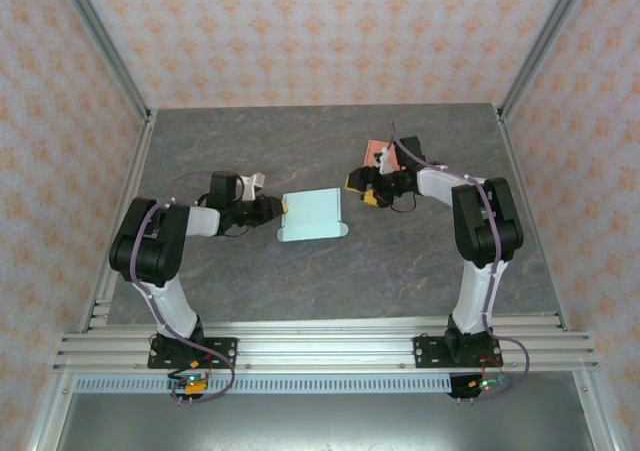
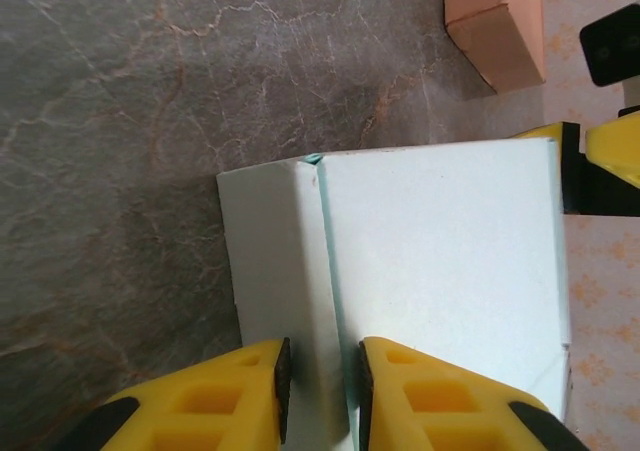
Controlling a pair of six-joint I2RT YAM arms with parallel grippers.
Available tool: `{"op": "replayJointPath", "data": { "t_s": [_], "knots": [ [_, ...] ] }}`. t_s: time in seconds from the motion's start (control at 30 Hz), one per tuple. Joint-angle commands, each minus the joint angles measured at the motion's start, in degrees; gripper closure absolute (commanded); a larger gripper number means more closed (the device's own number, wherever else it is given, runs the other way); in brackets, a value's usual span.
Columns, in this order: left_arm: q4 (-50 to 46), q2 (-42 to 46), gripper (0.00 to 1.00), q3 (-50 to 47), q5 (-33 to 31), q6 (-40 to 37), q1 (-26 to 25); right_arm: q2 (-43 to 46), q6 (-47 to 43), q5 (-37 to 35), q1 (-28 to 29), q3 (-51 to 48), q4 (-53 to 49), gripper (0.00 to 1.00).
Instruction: Fold the paper box
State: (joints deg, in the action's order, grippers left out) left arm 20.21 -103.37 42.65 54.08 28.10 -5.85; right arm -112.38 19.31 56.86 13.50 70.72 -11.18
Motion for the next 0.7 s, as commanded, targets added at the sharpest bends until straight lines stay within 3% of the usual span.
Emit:
{"op": "replayJointPath", "data": {
  "t_s": [0.0, 0.1, 0.43, 0.67],
  "knots": [
    [-2.1, -2.2, 0.75, -2.5, -2.5, 0.1, 0.7, -0.7, -0.6, 3.1, 0.3, 1.5, -0.9, 0.26],
    [-2.4, -1.9, 0.74, -2.2, -2.7, 0.3, 0.8, -0.2, 0.7, 1.3, 1.9, 0.6, -0.5, 0.25],
    [-5.0, -2.5, 0.74, -1.0, -3.0, 0.3, 0.8, 1.5, 21.3, 5.1, 5.7, -10.3, 27.4, 0.23],
    [-2.7, -4.0, 0.74, -1.7, -2.7, 1.9, 0.8, -0.7, 25.9, 6.7, 7.1, -10.7, 33.7, 0.23]
  ]
}}
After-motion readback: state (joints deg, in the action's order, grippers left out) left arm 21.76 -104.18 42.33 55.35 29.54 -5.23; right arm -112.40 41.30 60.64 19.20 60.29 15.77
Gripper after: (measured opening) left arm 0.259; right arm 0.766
